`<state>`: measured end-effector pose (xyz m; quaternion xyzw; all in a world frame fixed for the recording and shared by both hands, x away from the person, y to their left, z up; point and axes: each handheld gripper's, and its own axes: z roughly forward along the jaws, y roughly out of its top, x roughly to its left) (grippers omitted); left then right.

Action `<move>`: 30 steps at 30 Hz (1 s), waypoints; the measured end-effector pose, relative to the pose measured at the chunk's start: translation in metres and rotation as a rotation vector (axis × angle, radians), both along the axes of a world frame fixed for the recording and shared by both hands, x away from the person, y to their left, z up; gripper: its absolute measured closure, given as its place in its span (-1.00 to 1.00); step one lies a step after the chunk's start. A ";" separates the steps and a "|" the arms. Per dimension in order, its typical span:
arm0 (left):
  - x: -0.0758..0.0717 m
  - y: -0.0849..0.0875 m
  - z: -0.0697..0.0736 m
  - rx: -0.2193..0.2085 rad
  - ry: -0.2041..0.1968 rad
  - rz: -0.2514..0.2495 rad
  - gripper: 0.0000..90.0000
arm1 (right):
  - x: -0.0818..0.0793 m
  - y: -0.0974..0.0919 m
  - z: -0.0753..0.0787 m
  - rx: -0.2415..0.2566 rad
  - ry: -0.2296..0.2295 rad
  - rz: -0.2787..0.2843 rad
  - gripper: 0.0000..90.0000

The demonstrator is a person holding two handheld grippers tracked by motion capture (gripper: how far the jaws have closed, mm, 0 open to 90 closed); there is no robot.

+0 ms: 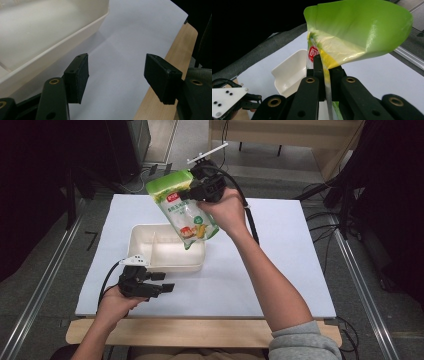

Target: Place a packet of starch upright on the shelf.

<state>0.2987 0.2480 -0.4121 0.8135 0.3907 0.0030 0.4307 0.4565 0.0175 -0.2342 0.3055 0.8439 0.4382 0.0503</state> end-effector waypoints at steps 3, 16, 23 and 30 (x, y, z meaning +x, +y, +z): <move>0.000 0.001 0.000 -0.004 0.001 0.002 -0.17 | 0.003 0.009 -0.004 -0.001 0.009 -0.002 0.98; 0.000 0.002 0.000 -0.010 -0.003 -0.001 -0.17 | 0.019 0.039 -0.029 0.005 0.052 -0.025 0.98; -0.001 0.002 0.001 -0.009 -0.005 -0.002 -0.17 | 0.021 0.058 -0.043 -0.018 0.054 -0.023 0.98; -0.001 0.004 0.002 -0.011 -0.009 -0.002 -0.17 | 0.022 0.072 -0.060 -0.018 0.068 -0.018 0.98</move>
